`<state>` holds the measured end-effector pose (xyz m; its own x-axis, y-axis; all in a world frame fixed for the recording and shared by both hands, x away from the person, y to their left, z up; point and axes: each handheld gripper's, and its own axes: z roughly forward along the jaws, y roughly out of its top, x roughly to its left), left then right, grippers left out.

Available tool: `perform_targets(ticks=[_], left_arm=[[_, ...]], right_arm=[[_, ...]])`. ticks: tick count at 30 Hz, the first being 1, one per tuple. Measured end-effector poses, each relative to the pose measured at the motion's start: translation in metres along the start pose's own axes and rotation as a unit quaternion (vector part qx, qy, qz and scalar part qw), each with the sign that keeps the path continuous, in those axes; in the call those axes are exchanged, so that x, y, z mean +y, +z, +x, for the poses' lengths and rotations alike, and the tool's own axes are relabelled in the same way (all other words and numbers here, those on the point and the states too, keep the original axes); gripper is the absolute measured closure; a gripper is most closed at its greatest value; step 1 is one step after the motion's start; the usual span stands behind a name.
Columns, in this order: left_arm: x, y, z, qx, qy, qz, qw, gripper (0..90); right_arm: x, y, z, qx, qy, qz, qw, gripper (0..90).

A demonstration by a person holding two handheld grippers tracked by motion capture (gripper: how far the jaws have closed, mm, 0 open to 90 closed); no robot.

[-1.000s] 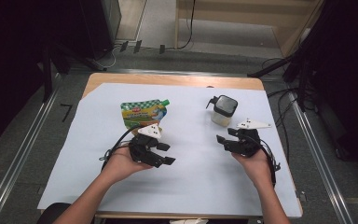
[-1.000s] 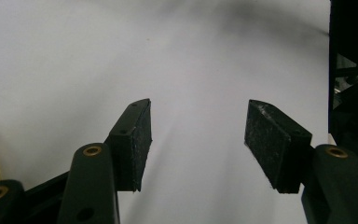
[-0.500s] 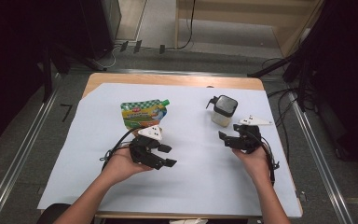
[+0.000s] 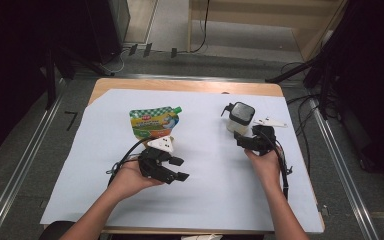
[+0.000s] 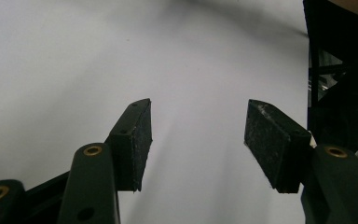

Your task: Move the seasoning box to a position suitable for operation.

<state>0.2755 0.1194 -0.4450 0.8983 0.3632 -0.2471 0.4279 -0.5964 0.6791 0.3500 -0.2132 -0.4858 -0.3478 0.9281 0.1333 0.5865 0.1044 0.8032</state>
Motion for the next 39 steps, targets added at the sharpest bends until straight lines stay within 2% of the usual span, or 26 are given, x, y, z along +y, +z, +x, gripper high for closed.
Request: perform_targets(ticks=[2, 5, 9, 12, 16, 21, 27, 30, 39], left_arm=[[0.000, 0.000, 0.000, -0.002, 0.000, -0.001, 1.0000, 42.4], [-0.001, 0.000, 0.000, -0.002, 0.002, 0.000, 1.0000, 42.4], [-0.001, 0.001, -0.001, -0.003, -0.002, -0.001, 1.0000, 42.5], [-0.001, 0.002, -0.001, -0.005, -0.002, 0.001, 1.0000, 42.5], [-0.001, 0.004, 0.000, -0.007, -0.001, 0.003, 1.0000, 42.5], [-0.002, 0.004, 0.001, -0.009, -0.004, 0.002, 1.0000, 42.5], [-0.002, 0.003, 0.001, -0.010, -0.004, 0.003, 0.9999, 42.6], [-0.002, 0.004, 0.001, -0.008, -0.002, 0.003, 1.0000, 42.5], [0.000, 0.006, -0.002, -0.014, 0.002, 0.005, 0.9999, 42.6]], right_arm=[[0.003, 0.005, 0.000, 0.002, 0.005, 0.006, 1.0000, 22.6], [0.007, 0.012, -0.001, -0.015, -0.002, 0.009, 0.9998, 19.9], [0.011, 0.019, 0.003, -0.030, 0.019, -0.003, 0.9994, 15.2], [0.014, 0.027, 0.006, -0.055, 0.033, -0.015, 0.9978, 13.2], [0.017, 0.037, 0.010, -0.088, 0.052, -0.027, 0.9944, 9.9], [0.013, 0.053, 0.016, -0.121, 0.079, -0.039, 0.9887, 6.0], [0.011, 0.068, 0.021, -0.164, 0.090, -0.058, 0.9806, 4.9], [0.012, 0.073, 0.022, -0.175, 0.100, -0.065, 0.9773, 4.9], [0.015, 0.086, 0.023, -0.203, 0.110, -0.067, 0.9707, 5.8]])
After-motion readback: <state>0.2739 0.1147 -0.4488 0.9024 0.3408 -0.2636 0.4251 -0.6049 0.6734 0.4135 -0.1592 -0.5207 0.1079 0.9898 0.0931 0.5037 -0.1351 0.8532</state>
